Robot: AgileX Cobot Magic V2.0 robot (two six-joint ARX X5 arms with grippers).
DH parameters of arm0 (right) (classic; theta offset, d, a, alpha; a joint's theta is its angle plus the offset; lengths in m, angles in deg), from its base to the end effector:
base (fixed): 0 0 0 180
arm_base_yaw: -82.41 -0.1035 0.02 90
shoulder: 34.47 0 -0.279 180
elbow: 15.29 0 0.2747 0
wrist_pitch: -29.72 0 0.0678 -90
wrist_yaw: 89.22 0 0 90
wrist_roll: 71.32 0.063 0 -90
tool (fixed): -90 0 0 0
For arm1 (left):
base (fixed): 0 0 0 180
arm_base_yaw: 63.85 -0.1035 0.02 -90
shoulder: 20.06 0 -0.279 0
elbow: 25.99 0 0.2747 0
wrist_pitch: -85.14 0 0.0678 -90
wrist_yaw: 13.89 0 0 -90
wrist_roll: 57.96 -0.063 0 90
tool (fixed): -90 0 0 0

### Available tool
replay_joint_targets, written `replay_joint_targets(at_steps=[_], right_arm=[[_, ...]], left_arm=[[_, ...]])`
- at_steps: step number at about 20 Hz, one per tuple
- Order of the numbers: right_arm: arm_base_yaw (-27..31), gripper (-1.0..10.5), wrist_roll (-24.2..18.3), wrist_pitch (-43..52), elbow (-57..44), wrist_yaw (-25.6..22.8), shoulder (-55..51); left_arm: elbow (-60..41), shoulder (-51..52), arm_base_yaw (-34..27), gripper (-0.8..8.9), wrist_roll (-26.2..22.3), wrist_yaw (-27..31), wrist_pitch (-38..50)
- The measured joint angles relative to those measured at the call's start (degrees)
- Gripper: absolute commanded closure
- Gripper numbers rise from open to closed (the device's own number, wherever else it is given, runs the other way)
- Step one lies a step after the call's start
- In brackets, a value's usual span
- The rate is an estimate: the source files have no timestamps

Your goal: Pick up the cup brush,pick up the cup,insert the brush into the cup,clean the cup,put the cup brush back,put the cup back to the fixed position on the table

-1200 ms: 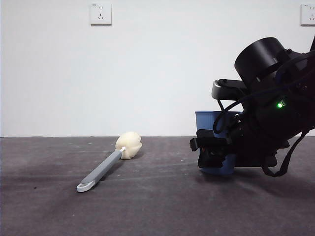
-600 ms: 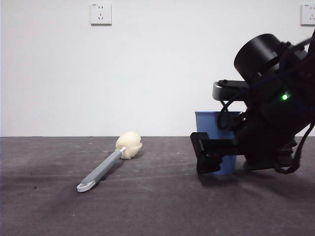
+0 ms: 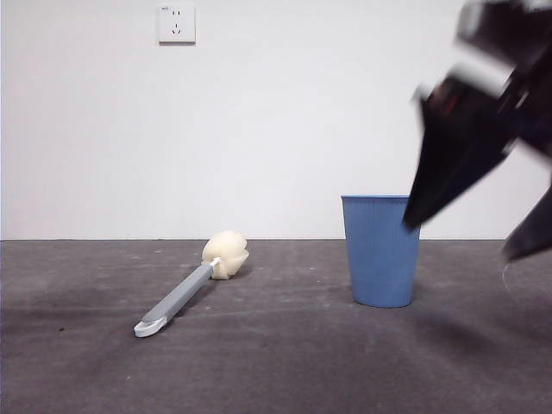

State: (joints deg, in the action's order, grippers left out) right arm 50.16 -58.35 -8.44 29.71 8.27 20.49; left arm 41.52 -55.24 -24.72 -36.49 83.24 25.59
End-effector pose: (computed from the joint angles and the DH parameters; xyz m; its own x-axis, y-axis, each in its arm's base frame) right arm 0.1794 0.1229 0.1874 0.4902 0.4634 -0.7382 -0.4460 0.8610 0.2444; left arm 0.1135 -0.0823 0.3515 0.7628 -0.4606 -0.4539 0.3732 0.8868 -0.2726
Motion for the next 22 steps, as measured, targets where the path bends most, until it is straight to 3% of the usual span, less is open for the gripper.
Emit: replay_joint_targets(at_steps=[5, 12, 13, 14, 15, 16, 17, 18, 22], right_arm=[[0.0, 4.1, 0.11, -16.68, 12.07, 8.41, -12.41], [0.0, 4.1, -2.6, -32.89, 24.9, 9.03, -13.05], [0.0, 4.2, -2.99, -34.38, 24.94, 9.05, -13.03], [0.0, 4.3, -3.19, -35.85, 24.94, 9.03, -12.92], [0.0, 5.3, -3.34, -37.09, 24.94, 9.03, -12.87], [0.0, 7.2, -3.37, -37.83, 24.94, 9.03, -12.76], [0.0, 9.0, -3.39, -37.99, 24.94, 9.03, -12.76], [0.0, 9.6, -3.41, -37.94, 24.94, 9.03, -12.76], [0.0, 9.5, -3.56, -37.94, 24.94, 9.03, -12.76]], left_arm=[[0.0, 0.0, 0.0, 3.75, -0.07, -0.28, -2.71], [0.0, 0.0, 0.02, 3.78, -2.36, -3.34, -5.77], [0.0, 0.0, 0.02, 3.99, -2.54, -3.98, -6.27], [0.0, 0.0, 0.02, 4.84, -2.82, -4.37, -6.67], [0.0, 0.0, 0.02, 6.08, -2.97, -4.55, -6.91], [0.0, 0.0, 0.02, 7.51, -3.04, -4.59, -7.15], [0.0, 0.0, 0.02, 8.34, -3.06, -4.59, -7.23], [0.0, 0.0, 0.02, 8.22, -3.06, -4.59, -7.3], [0.0, 0.0, 0.02, 8.21, -3.06, -4.57, -7.43]])
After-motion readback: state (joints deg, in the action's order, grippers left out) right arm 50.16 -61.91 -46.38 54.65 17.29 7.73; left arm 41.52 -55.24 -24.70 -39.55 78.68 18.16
